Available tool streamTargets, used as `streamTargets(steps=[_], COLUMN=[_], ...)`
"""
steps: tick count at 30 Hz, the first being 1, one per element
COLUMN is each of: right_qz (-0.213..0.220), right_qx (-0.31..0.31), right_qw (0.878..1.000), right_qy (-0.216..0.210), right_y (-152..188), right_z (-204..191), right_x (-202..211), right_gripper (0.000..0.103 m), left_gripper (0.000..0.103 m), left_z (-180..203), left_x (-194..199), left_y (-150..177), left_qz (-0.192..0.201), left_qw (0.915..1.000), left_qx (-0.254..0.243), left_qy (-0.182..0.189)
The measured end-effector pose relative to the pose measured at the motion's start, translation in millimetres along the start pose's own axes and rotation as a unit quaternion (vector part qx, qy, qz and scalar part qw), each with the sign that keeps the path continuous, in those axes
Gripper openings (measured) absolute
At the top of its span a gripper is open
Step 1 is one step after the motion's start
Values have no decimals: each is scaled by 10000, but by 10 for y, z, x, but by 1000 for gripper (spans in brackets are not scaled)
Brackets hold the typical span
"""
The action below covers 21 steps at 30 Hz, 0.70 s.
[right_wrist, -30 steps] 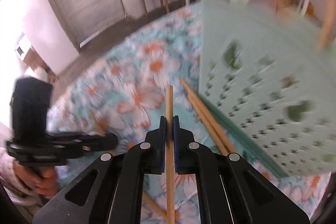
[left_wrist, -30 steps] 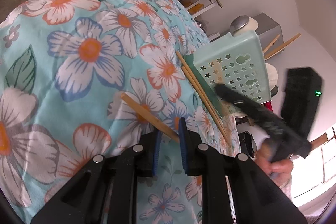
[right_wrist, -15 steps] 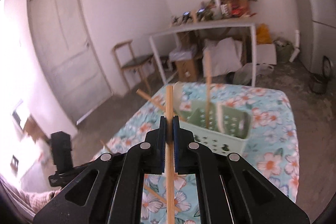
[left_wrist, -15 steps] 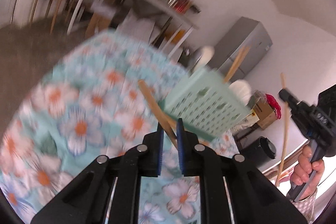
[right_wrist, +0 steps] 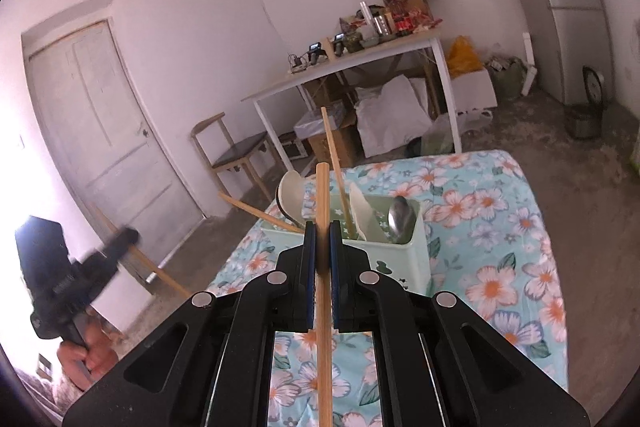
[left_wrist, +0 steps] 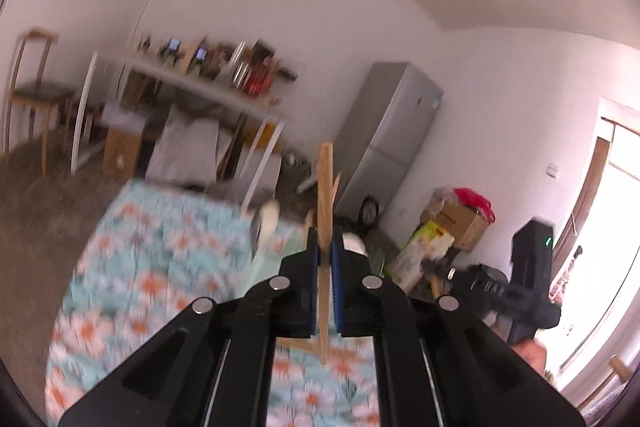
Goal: Organize utensils
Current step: 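Lift the chopsticks with both tools and carry them above the green basket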
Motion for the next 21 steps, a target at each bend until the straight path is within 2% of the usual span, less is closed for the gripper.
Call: streamTargets(steps=[4,11,15,21], right_qz=[76,200,298,304], right_qx=[-110,-147,-156,-191], right_qw=[9998,9990,9985,9983], right_qy=[-134,-369,-430,-468], right_y=[33,-29,-55,-73], right_z=[20,-13,2,82], right_x=[97,250,312,340], right_gripper=[5,5,5,5], left_gripper=[5,5,5,5], left_z=[245,624,638,518], left_x=[21,-61,-462,-1095], left_y=[-294,-791,-853,-626], left_qz=[274,845,641,177], left_qw=[9992,9935,9934,9914], left_qx=[-177,-730,-956,-1203], left_qy=[214,235,-30,-495])
Point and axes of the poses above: each gripper's, at about its wrist camera, not at the fingertips, and x roughly against the way its jaws point, z to its right, y to its underside, the point moved 9 cm from there along -x, roughly the way its jaws point, and after that the axes turned 2 degrees about -y, right-handed, at the moved point
